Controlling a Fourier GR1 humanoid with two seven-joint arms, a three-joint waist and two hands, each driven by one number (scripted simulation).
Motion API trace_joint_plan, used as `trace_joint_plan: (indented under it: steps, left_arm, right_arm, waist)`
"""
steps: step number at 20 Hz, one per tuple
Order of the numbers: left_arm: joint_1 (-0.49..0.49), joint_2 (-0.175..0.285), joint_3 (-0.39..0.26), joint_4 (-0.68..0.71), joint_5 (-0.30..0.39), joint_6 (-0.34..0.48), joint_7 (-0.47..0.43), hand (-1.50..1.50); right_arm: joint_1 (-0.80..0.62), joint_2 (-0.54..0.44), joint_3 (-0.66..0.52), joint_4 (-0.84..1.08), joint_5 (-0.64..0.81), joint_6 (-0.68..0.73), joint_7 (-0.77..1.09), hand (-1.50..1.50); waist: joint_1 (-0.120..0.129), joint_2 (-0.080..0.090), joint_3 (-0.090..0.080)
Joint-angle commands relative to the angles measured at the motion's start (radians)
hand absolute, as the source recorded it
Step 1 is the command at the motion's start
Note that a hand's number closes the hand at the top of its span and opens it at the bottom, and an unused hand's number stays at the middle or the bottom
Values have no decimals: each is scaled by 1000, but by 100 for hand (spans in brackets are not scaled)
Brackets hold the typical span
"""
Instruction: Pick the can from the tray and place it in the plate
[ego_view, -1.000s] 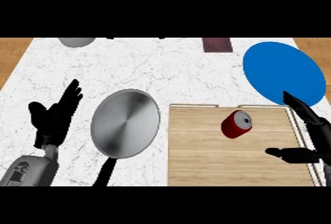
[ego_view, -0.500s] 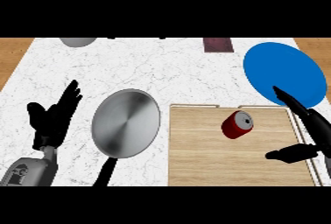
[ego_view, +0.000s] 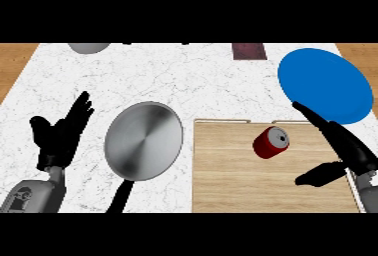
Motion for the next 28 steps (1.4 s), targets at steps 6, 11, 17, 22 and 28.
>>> trace_joint_plan:
  steps: [6,11,17,22,28]
  left_arm:
    - [-2,-56,18,2,-49,-8,9,0]
    - [-13,-55,65,14,-64,-35,-4,0]
    - [-65,-88,52,8,-103,-24,48,0]
    - [6,-72,106,-39,-77,-90,21,0]
    - [76,-79,113,-105,-87,-98,52,0]
  right_arm:
    - [-20,38,2,-32,112,140,123,-150]
    - [-61,99,-13,41,183,192,117,-150]
    - [-202,212,-3,243,297,146,101,-150]
    - [-210,258,-27,265,365,153,92,-150]
    - [-151,234,-10,166,374,281,86,150]
  waist:
    - [-2,0,1]
    - [0,0,1]
    - [4,2,1]
    - [5,1,1]
    - [3,-1,1]
